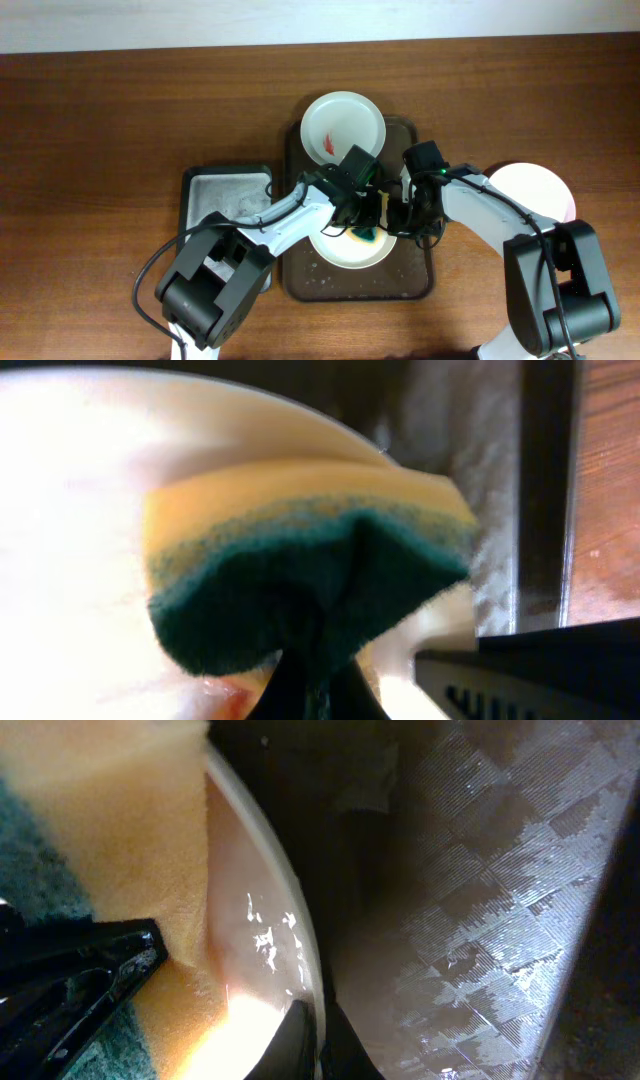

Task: Clean dirty plates on tray and stack at the side
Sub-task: 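Scrub the held plate with the sponge in the left gripper, then put the sponge back into the basin with the left gripper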

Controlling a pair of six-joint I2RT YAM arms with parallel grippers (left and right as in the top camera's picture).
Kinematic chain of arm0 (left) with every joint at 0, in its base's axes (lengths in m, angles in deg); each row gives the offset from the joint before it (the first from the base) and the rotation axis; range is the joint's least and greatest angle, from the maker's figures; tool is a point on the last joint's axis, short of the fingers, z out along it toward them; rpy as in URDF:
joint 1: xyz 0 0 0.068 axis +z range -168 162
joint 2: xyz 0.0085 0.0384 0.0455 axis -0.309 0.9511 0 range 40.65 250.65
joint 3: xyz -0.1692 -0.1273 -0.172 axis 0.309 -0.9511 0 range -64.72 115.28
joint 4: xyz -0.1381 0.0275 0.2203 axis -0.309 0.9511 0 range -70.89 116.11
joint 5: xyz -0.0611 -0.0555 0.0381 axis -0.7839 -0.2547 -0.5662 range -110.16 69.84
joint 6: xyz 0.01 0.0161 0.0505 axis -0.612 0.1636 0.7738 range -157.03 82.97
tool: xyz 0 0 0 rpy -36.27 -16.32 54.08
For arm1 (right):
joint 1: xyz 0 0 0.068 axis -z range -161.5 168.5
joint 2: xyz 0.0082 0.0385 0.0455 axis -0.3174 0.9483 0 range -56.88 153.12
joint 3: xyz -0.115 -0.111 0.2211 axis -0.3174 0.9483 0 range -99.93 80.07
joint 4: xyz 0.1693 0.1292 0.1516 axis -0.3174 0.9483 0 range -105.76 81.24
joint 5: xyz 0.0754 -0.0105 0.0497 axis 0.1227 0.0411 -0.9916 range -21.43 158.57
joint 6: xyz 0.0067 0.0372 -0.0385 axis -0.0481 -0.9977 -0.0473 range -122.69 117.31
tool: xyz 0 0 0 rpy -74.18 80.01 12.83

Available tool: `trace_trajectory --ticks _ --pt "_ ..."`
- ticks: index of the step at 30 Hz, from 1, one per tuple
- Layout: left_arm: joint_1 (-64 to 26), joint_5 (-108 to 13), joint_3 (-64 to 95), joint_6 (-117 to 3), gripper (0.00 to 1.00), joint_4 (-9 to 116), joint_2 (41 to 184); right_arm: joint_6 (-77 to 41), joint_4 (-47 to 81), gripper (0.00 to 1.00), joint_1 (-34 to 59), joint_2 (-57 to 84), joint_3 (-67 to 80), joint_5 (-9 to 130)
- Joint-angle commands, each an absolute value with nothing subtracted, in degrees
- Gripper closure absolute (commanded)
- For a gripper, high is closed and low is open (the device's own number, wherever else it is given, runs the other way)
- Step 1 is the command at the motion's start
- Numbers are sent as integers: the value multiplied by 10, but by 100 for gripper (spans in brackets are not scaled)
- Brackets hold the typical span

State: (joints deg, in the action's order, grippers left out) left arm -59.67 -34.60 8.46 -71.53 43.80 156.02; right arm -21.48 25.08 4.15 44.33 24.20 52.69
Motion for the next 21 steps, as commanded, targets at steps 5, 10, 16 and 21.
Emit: trace_trajectory --ticks 5,10,16,21 --pt "-534 -78 70 -717 100 608 1580 -203 254 96 35 464 259 572" --pt "-533 40 82 -698 100 664 1579 -204 254 96 35 464 259 572" --pt "-564 35 187 -698 100 783 1560 -211 259 96 35 464 259 572" --pt "-536 -40 194 -691 100 807 1453 -212 259 96 35 450 259 572"
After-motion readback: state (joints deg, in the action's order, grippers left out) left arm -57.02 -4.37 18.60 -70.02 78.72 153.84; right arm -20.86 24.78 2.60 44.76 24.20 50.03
